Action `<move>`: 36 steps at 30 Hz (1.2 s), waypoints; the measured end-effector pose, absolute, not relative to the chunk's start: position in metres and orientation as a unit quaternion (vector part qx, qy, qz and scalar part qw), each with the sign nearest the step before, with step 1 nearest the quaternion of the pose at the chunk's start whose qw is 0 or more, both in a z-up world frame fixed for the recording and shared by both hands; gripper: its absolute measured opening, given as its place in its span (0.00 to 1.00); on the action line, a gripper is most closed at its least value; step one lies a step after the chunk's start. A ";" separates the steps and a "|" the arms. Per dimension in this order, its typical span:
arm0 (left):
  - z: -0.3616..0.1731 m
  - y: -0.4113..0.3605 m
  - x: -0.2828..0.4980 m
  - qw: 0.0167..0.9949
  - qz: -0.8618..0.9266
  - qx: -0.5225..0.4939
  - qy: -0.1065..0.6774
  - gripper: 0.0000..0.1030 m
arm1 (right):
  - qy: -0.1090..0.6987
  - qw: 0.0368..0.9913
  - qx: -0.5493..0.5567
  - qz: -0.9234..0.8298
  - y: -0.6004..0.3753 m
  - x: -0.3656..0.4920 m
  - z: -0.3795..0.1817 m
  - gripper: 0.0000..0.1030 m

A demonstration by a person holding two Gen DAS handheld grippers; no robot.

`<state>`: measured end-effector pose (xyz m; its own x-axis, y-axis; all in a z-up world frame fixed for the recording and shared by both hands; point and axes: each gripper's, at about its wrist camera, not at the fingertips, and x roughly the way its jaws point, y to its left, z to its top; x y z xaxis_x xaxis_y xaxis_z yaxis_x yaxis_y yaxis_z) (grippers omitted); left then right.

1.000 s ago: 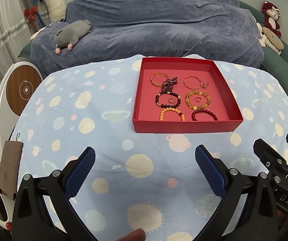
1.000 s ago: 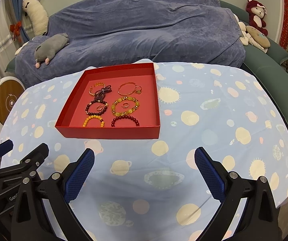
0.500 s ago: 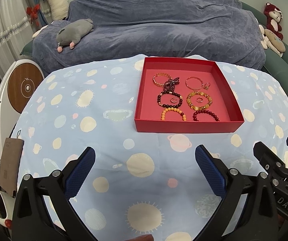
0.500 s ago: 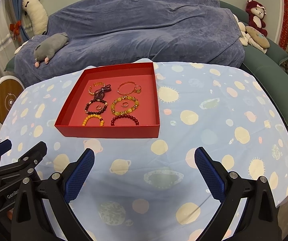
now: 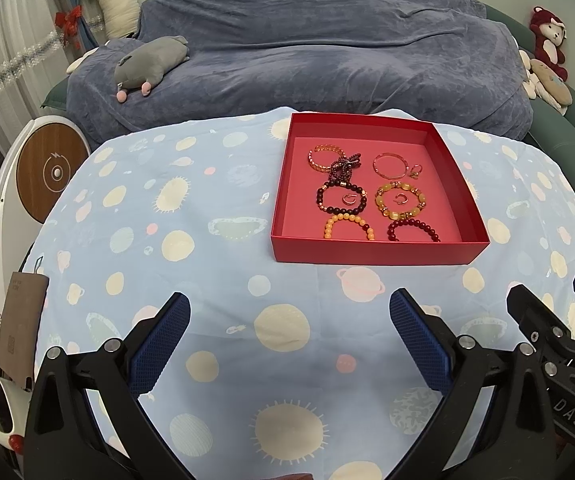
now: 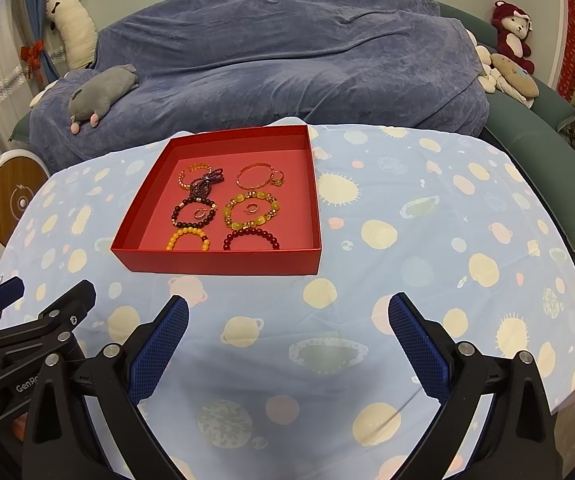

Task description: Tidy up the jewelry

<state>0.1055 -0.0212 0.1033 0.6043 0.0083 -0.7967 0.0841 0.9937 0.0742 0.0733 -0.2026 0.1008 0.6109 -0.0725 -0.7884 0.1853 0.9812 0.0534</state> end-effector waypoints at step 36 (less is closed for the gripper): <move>0.089 -0.018 0.109 0.890 -0.005 0.048 0.453 0.92 | 0.447 0.890 0.061 -0.071 -0.194 0.079 0.090 0.94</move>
